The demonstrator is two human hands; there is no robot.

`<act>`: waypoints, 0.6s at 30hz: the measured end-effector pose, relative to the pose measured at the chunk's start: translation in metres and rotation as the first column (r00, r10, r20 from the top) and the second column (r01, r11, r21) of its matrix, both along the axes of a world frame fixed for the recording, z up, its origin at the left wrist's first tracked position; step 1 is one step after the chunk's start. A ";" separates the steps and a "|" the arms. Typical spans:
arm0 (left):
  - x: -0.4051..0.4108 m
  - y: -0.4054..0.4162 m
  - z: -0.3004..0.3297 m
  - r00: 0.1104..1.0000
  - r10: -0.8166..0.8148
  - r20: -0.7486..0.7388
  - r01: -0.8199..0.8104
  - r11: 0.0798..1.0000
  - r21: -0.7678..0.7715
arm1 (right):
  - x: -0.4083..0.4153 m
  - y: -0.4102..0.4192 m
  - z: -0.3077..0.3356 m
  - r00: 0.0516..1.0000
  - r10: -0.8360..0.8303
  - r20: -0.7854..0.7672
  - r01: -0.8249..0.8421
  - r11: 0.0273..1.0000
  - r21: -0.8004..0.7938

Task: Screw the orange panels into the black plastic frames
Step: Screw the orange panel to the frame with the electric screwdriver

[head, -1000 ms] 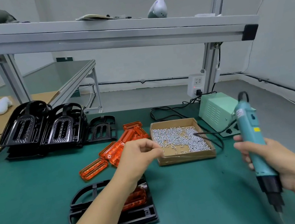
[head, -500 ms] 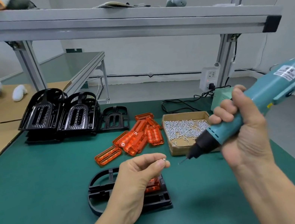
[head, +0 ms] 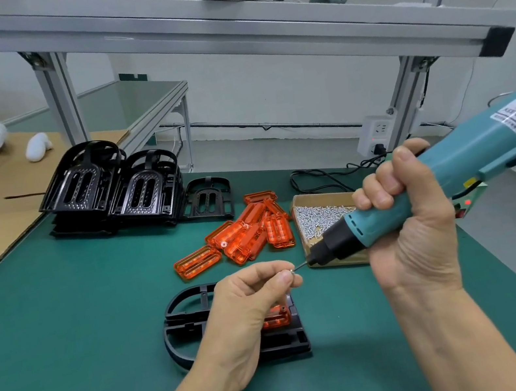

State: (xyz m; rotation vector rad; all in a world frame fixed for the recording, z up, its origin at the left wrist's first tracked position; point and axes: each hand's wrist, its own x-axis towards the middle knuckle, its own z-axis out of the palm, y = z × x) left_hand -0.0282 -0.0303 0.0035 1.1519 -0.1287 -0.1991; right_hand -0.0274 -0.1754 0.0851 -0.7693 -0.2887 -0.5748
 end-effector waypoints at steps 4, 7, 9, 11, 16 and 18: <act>0.000 0.001 -0.001 1.000 0.004 0.010 -0.004 1.000 -0.009 | 0.000 0.002 0.000 1.000 -0.007 0.010 0.007 1.000 -0.022; 0.000 0.002 -0.001 1.000 0.004 0.002 -0.004 0.999 -0.032 | -0.001 0.002 0.000 1.000 -0.010 0.012 0.010 0.999 -0.030; -0.001 0.001 -0.001 1.000 0.000 -0.004 -0.001 0.999 -0.045 | -0.001 0.002 0.000 1.000 -0.009 0.011 0.010 0.999 -0.030; -0.001 0.001 -0.001 1.000 0.007 -0.012 -0.008 0.999 -0.050 | -0.001 0.002 -0.001 1.000 -0.010 0.014 0.010 0.999 -0.034; -0.002 -0.001 -0.002 0.999 0.039 -0.011 -0.040 0.998 -0.044 | -0.002 0.006 -0.004 0.996 -0.069 0.048 0.071 0.996 -0.056; -0.001 -0.002 -0.003 0.998 0.067 0.018 -0.068 0.998 0.003 | -0.003 0.009 -0.006 0.993 -0.099 0.068 0.103 0.992 -0.070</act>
